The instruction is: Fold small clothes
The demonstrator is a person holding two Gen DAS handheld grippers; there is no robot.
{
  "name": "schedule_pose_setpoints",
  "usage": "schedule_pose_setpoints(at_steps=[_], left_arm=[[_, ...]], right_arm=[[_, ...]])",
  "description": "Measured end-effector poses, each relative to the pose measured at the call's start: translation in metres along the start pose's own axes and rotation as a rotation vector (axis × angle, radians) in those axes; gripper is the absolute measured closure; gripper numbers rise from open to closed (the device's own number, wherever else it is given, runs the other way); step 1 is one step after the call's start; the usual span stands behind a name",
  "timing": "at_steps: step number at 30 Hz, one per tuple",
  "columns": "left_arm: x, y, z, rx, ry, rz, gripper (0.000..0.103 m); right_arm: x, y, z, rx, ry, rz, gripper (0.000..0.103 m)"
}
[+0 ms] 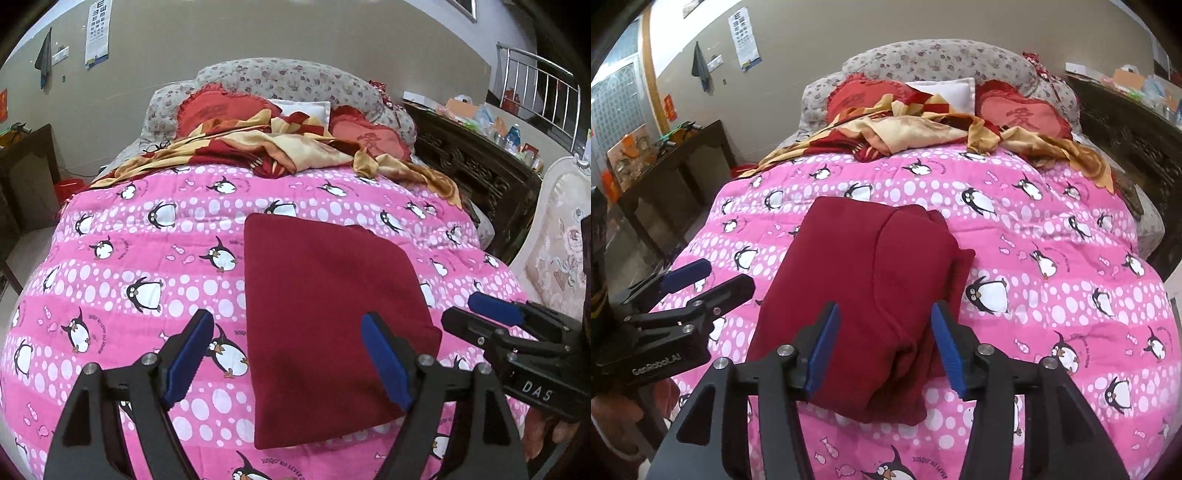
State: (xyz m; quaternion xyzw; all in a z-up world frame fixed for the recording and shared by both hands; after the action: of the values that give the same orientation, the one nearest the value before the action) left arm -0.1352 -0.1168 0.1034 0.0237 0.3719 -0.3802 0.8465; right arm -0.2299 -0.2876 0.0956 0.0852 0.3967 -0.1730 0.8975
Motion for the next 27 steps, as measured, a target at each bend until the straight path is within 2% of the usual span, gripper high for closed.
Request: schedule_pose_setpoints(at_steps=[4,8,27], left_arm=[[0.000,0.001,0.001,-0.001,-0.003,0.001,0.017],[0.000,0.002,0.001,-0.003,-0.005,-0.002,0.012],[0.007,0.011,0.000,-0.023,0.015,0.028,0.011]], right_arm=[[0.003,0.000,0.000,0.006,0.012,-0.002,0.023],[0.005,0.002,0.000,0.003,0.019,-0.001,0.022],[0.014,0.007,-0.001,0.017,0.052,0.007,0.022]])
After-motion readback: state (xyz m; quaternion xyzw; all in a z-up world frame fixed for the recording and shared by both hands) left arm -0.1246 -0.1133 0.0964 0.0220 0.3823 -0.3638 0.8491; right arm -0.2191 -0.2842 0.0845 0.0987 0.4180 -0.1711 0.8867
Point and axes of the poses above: each gripper's, at about its wrist camera, not at the fingertips, and x roughly the way its jaws point, y to its left, z to its top, the point moved 3 cm from there along x, roughly the way its jaws point, and after that the axes turned 11 degrees about -z, right-handed, at the moved point
